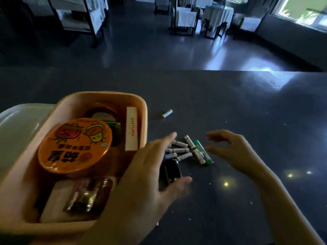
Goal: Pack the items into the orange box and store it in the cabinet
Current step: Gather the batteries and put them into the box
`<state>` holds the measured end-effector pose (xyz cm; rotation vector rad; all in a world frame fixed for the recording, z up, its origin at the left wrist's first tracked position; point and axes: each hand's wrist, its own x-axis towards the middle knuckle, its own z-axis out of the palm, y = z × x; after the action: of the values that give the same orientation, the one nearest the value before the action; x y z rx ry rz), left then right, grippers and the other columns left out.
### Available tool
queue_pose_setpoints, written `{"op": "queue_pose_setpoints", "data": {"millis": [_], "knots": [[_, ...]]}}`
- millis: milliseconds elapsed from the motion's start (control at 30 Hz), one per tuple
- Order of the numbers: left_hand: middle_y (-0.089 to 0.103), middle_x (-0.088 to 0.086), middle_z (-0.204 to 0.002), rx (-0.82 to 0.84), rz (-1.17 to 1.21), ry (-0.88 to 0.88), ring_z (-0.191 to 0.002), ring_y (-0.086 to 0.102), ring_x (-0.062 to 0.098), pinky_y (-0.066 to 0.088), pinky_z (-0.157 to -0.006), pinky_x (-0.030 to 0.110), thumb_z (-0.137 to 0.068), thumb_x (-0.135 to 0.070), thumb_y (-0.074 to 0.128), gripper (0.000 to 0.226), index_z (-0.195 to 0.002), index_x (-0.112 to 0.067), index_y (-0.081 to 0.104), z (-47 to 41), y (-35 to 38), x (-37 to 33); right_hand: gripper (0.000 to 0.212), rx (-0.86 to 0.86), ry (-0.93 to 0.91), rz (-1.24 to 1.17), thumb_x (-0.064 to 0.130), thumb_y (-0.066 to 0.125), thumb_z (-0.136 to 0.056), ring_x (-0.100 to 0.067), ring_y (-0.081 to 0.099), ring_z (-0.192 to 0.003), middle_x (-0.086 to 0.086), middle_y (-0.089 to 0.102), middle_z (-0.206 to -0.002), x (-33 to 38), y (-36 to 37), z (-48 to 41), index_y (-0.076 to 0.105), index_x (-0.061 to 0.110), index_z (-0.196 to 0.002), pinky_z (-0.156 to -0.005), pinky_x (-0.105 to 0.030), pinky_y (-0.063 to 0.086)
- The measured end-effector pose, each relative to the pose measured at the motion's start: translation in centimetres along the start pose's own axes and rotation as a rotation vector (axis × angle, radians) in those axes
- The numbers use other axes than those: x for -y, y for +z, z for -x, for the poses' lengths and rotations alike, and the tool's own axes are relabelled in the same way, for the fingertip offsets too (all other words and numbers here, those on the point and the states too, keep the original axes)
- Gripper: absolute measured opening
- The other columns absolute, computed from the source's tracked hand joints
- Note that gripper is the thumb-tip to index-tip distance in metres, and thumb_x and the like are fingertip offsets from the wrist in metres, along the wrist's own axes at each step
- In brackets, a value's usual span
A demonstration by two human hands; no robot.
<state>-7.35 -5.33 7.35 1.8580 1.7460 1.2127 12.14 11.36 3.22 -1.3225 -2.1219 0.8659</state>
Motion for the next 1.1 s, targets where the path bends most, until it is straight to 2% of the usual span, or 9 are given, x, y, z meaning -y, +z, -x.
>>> {"op": "queue_pose_setpoints", "data": {"millis": [67, 167, 267, 367, 567, 700, 867, 967, 1100], "knots": [[0.043, -0.029, -0.120, 0.006, -0.023, -0.012, -0.116, 0.037, -0.013, 0.022, -0.096, 0.000, -0.070, -0.050, 0.069, 0.071, -0.132, -0.041, 0.035, -0.7, 3.4, -0.4, 0.041, 0.077, -0.010, 0.075, 0.026, 0.081, -0.066, -0.013, 0.059, -0.097, 0.009, 0.063, -0.101, -2.5, -0.4, -0.8, 0.059, 0.038, -0.099, -0.090, -0.035, 0.045], [0.043, -0.026, -0.117, -0.012, -0.100, -0.157, -0.116, 0.040, -0.005, 0.020, -0.095, 0.001, -0.074, -0.037, 0.070, 0.066, -0.130, -0.037, 0.036, -2.3, 8.6, 0.0, 0.050, 0.204, -0.037, 0.146, 0.037, 0.078, -0.067, -0.012, 0.055, -0.103, 0.009, 0.057, -0.109, -5.2, -0.2, -2.0, 0.058, 0.033, -0.113, -0.094, -0.047, 0.041], [0.052, -0.008, -0.122, -0.073, -0.254, -0.342, -0.116, 0.044, 0.010, 0.026, -0.095, 0.013, -0.079, -0.031, 0.067, 0.052, -0.127, -0.024, 0.047, -3.5, 12.6, 1.5, 0.059, 0.293, -0.079, 0.133, 0.041, 0.074, -0.071, -0.014, 0.049, -0.115, 0.007, 0.054, -0.122, -6.4, 0.1, -3.6, 0.052, 0.030, -0.125, -0.098, -0.048, 0.038], [0.058, -0.001, -0.118, -0.100, -0.381, -0.458, -0.111, 0.049, 0.017, 0.038, -0.094, 0.028, -0.080, -0.028, 0.066, 0.044, -0.121, -0.019, 0.053, -4.0, 15.0, 2.9, 0.060, 0.382, -0.135, 0.125, 0.042, 0.070, -0.076, -0.017, 0.043, -0.123, 0.008, 0.049, -0.132, -6.4, 0.5, -5.4, 0.046, 0.034, -0.131, -0.104, -0.049, 0.032], [0.060, -0.004, -0.111, -0.130, -0.595, -0.526, -0.101, 0.049, 0.018, 0.035, -0.085, 0.032, -0.079, -0.023, 0.065, 0.034, -0.113, -0.024, 0.057, -5.1, 16.7, 4.3, 0.080, 0.613, -0.250, 0.204, 0.050, 0.071, -0.070, -0.016, 0.021, -0.134, 0.013, 0.030, -0.146, -6.1, 1.7, -6.9, 0.030, 0.041, -0.138, -0.108, -0.048, 0.012], [0.059, -0.006, -0.109, -0.086, -0.609, -0.516, -0.102, 0.049, 0.018, 0.030, -0.087, 0.035, -0.084, -0.034, 0.057, 0.029, -0.113, -0.029, 0.054, -5.7, 16.7, 4.7, 0.090, 0.620, -0.310, 0.260, 0.050, 0.074, -0.064, -0.016, 0.011, -0.134, 0.012, 0.021, -0.146, -7.4, 1.9, -6.6, 0.027, 0.038, -0.139, -0.109, -0.042, 0.009], [0.053, -0.014, -0.122, 0.125, -0.433, -0.487, -0.119, 0.041, 0.009, 0.017, -0.089, 0.030, -0.080, -0.052, 0.056, 0.055, -0.130, -0.037, 0.038, -5.8, 16.1, 4.8, 0.082, 0.617, -0.294, 0.227, 0.056, 0.074, -0.061, -0.014, 0.012, -0.130, 0.010, 0.022, -0.142, -8.5, 1.5, -6.7, 0.035, 0.038, -0.131, -0.108, -0.038, 0.010], [0.046, -0.014, -0.128, 0.252, -0.431, -0.470, -0.124, 0.035, 0.008, 0.014, -0.090, 0.029, -0.074, -0.054, 0.063, 0.075, -0.137, -0.038, 0.027, -6.0, 16.2, 5.0, 0.071, 0.626, -0.228, 0.135, 0.052, 0.074, -0.064, -0.011, 0.023, -0.125, 0.012, 0.029, -0.137, -8.8, 0.9, -7.2, 0.039, 0.040, -0.125, -0.109, -0.040, 0.021], [0.042, -0.014, -0.120, 0.191, -0.449, -0.420, -0.119, 0.036, 0.008, 0.012, -0.082, 0.024, -0.072, -0.053, 0.065, 0.074, -0.136, -0.039, 0.030, -6.6, 16.8, 5.2, 0.063, 0.549, -0.191, 0.045, 0.046, 0.071, -0.072, -0.010, 0.038, -0.116, 0.011, 0.045, -0.128, -8.8, 0.7, -8.8, 0.042, 0.038, -0.127, -0.102, -0.044, 0.034]]}}
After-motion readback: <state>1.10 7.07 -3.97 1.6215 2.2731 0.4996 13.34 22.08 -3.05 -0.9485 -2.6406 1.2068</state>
